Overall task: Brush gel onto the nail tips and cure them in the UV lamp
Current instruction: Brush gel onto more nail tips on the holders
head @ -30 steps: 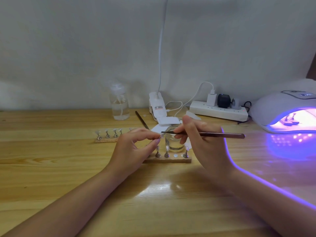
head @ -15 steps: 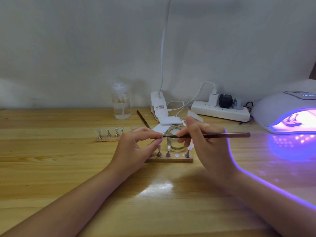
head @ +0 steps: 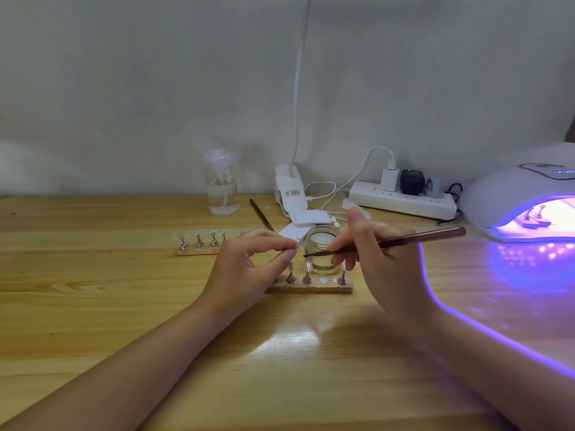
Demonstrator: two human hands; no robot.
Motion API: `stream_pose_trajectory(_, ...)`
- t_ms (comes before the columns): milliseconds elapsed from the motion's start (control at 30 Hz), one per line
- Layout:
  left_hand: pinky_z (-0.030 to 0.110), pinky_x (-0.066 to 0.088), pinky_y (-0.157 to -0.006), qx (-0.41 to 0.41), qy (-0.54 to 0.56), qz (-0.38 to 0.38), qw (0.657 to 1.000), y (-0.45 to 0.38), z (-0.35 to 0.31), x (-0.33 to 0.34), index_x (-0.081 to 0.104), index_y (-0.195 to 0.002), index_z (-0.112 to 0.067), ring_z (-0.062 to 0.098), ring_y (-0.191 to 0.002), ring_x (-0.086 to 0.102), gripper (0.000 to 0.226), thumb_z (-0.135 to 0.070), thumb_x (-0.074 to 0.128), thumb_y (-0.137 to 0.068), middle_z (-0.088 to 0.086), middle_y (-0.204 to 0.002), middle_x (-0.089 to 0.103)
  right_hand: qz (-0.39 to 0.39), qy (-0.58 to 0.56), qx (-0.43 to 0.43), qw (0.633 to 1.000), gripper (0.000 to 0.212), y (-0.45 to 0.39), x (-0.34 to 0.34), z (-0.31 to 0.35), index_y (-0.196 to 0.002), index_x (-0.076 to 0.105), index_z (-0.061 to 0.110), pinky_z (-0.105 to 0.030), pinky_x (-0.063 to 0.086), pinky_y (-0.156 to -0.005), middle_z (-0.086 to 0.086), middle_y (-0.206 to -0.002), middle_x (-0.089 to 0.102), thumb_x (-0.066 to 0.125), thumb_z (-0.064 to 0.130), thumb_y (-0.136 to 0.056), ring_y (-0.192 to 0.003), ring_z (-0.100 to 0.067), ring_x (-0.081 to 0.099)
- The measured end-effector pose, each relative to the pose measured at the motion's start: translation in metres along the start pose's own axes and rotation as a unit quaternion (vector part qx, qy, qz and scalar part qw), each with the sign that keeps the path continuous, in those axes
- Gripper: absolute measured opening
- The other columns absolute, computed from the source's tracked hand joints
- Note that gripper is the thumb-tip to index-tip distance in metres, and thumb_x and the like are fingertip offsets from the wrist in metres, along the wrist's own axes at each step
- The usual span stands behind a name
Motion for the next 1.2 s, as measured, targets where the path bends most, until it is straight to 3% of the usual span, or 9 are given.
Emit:
stream_pose_trajectory(267,0.006,0.039,-0.077,-0.002,0.004,-0.005,1.000,-0.001,-0.003,-0.001,0.071,-0.081,-0.019,0.001,-0.085,0.061,0.016,-0.004,0.072,-0.074,-0.008,-0.084,0.068,-0.040,-0.036,0.013,0.998,0.039,-0.004,-0.004,0.002,-0.062,0.067,0.007,-0.012,0.040,-0.047,0.003,-0.052,0.063,0.046,0.033,-0.084,-0.045,-0.002,0.053)
stream_pose_trajectory(500,0.010,0.041,-0.079,-0.030,0.020,-0.004,0.999,0.002,-0.003,-0.002,0.070,-0.076,-0.021,0.001,-0.082,0.063,0.008,-0.013,0.072,-0.074,-0.010,-0.080,0.070,-0.020,0.002,-0.016,1.000,0.033,0.000,0.001,0.002,-0.067,0.068,0.012,-0.011,0.042,-0.054,0.005,-0.054,0.064,0.049,0.031,-0.085,-0.049,-0.001,0.057)
stream_pose_trajectory(733,0.008,0.040,-0.076,-0.016,0.017,0.001,1.000,0.000,-0.004,-0.002,0.071,-0.080,-0.017,0.002,-0.078,0.062,0.014,-0.005,0.073,-0.073,-0.006,-0.079,0.069,0.019,0.037,-0.054,0.998,0.026,0.007,0.007,0.005,-0.067,0.069,0.014,-0.008,0.042,-0.054,0.011,-0.057,0.063,0.056,0.025,-0.087,-0.051,0.002,0.059)
stream_pose_trajectory(867,0.008,0.040,-0.075,-0.023,0.013,-0.002,1.000,-0.001,-0.003,-0.003,0.070,-0.077,-0.025,0.000,-0.077,0.061,0.019,-0.007,0.073,-0.072,-0.010,-0.076,0.068,0.027,0.018,-0.044,0.999,0.031,0.009,0.007,0.004,-0.059,0.067,0.014,-0.009,0.042,-0.051,0.006,-0.050,0.063,0.052,0.018,-0.086,-0.046,-0.001,0.058)
stream_pose_trajectory(1067,0.009,0.041,-0.076,-0.021,0.012,-0.005,1.000,-0.001,-0.003,-0.003,0.069,-0.076,-0.031,0.000,-0.077,0.061,0.023,-0.009,0.074,-0.071,-0.014,-0.075,0.067,0.009,0.048,-0.053,0.997,0.026,0.004,0.004,0.003,-0.070,0.067,0.017,-0.009,0.044,-0.061,0.012,-0.061,0.065,0.052,0.024,-0.089,-0.058,0.003,0.060)
stream_pose_trajectory(1200,0.005,0.038,-0.073,-0.023,0.007,-0.010,1.000,-0.001,-0.003,-0.003,0.068,-0.076,-0.032,-0.002,-0.078,0.060,0.026,-0.007,0.074,-0.071,-0.015,-0.076,0.066,0.022,0.043,-0.053,0.997,0.029,0.006,0.006,0.003,-0.068,0.069,0.008,-0.010,0.044,-0.058,0.002,-0.062,0.066,0.052,0.019,-0.089,-0.056,0.000,0.061)
Point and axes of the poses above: each hand's wrist, its own y-axis away from the middle knuckle, its own x-axis out of the palm, z = x × y, the point moved 3 cm from there along -y, towards the middle knuckle
